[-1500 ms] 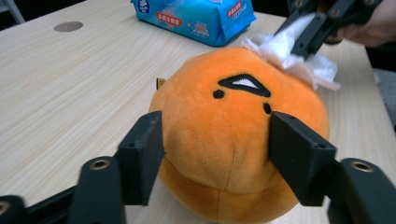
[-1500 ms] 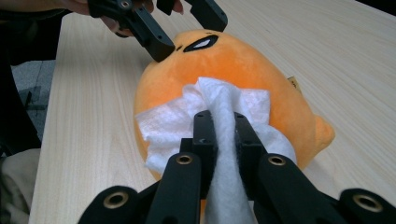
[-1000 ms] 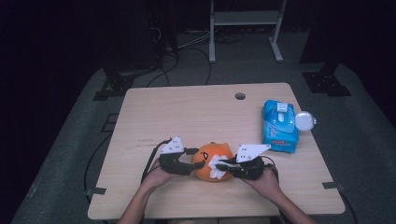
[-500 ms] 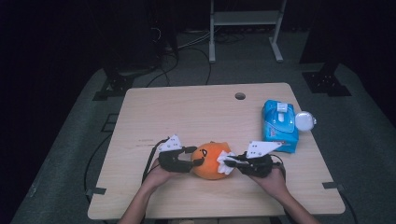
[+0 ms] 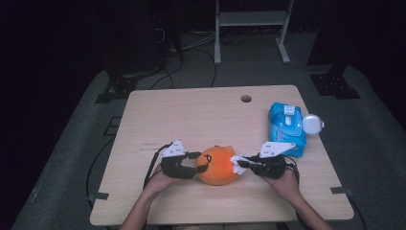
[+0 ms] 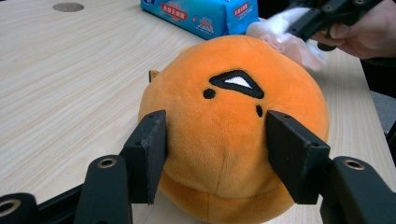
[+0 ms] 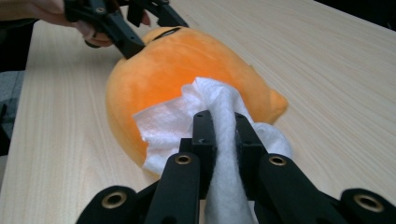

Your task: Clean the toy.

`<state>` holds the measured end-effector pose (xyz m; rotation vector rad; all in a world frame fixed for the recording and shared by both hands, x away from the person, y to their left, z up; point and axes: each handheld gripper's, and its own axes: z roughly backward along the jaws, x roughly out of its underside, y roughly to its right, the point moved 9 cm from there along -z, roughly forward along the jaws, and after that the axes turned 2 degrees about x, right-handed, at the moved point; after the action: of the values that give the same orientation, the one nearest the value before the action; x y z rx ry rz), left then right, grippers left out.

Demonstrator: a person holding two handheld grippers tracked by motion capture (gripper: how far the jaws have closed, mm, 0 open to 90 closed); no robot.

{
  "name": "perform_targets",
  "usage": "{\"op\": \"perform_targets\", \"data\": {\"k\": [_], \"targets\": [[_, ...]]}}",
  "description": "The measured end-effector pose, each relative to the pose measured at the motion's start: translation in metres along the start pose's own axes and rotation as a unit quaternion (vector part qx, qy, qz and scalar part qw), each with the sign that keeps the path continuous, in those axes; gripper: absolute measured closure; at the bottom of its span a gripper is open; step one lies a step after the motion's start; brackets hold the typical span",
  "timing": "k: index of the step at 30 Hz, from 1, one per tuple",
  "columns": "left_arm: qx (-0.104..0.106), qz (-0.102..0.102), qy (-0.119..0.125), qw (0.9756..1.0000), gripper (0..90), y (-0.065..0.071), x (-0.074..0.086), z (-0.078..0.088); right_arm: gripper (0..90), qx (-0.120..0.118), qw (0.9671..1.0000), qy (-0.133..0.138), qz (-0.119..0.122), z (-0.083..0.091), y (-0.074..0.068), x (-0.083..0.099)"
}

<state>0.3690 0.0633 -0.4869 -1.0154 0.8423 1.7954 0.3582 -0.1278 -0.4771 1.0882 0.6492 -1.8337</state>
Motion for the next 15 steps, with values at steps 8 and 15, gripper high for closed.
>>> {"op": "perform_targets", "data": {"k": [8, 15], "targets": [[0.026, -0.053, 0.010, 0.9982, 40.2, 0.019, -0.010, -0.011, 81.6, -0.033, 0.9987, 0.039, 0.006, -0.006, -0.020, -0.027], [0.014, -0.052, 0.009, 0.9985, 32.9, 0.017, -0.009, -0.008, 81.8, -0.027, 0.9994, 0.020, -0.002, -0.009, -0.013, -0.016]]}}
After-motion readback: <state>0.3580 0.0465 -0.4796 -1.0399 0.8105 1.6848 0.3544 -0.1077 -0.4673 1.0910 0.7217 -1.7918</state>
